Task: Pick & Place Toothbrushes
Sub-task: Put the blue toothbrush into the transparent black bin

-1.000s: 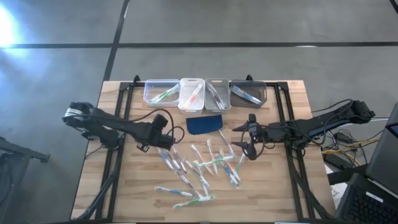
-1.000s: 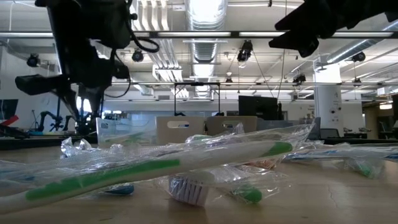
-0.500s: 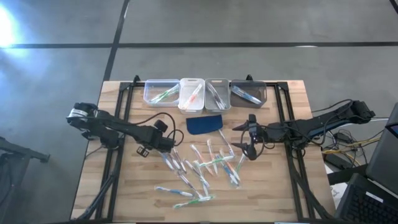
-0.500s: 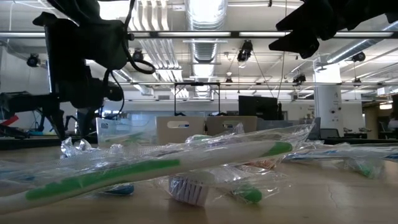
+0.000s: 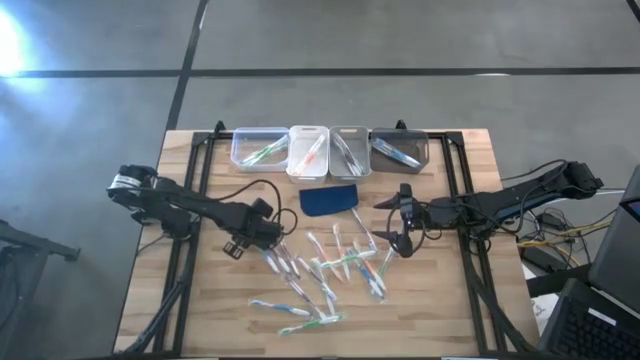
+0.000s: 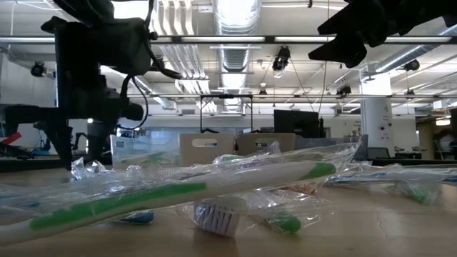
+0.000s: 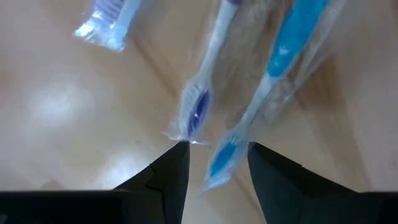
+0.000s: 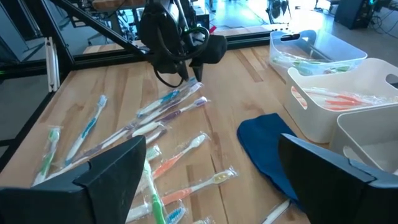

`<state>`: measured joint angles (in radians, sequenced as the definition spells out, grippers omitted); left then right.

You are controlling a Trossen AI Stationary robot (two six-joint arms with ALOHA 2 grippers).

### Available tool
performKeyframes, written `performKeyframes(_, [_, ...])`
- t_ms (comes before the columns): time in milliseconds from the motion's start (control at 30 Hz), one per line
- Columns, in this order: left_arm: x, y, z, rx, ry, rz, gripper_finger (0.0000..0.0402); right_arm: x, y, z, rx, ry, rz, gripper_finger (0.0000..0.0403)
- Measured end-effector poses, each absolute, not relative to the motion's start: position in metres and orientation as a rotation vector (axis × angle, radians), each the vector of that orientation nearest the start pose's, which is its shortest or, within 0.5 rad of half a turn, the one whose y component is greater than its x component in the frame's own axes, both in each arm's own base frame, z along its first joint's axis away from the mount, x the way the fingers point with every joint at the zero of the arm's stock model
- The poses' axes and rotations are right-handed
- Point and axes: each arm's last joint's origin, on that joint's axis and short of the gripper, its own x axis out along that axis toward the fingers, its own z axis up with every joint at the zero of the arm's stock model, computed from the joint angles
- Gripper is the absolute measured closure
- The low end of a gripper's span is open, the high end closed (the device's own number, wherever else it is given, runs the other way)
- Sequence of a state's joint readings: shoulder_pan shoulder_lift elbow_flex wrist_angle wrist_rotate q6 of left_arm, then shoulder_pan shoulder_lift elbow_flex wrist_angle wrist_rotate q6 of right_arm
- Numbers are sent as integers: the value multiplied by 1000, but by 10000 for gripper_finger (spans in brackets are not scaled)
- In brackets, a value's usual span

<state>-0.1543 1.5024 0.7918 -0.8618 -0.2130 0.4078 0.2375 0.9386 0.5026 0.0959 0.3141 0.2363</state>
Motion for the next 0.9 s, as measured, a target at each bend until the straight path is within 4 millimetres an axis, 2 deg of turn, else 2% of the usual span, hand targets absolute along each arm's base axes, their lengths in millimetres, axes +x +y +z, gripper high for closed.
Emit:
performKeyframes(400, [221, -29, 142, 602, 1595, -297, 239, 198, 39, 235, 139, 318, -114, 71])
performKeyframes(900, [220, -29, 142, 599, 1590, -317, 326, 198, 39, 235, 138, 318, -114, 113])
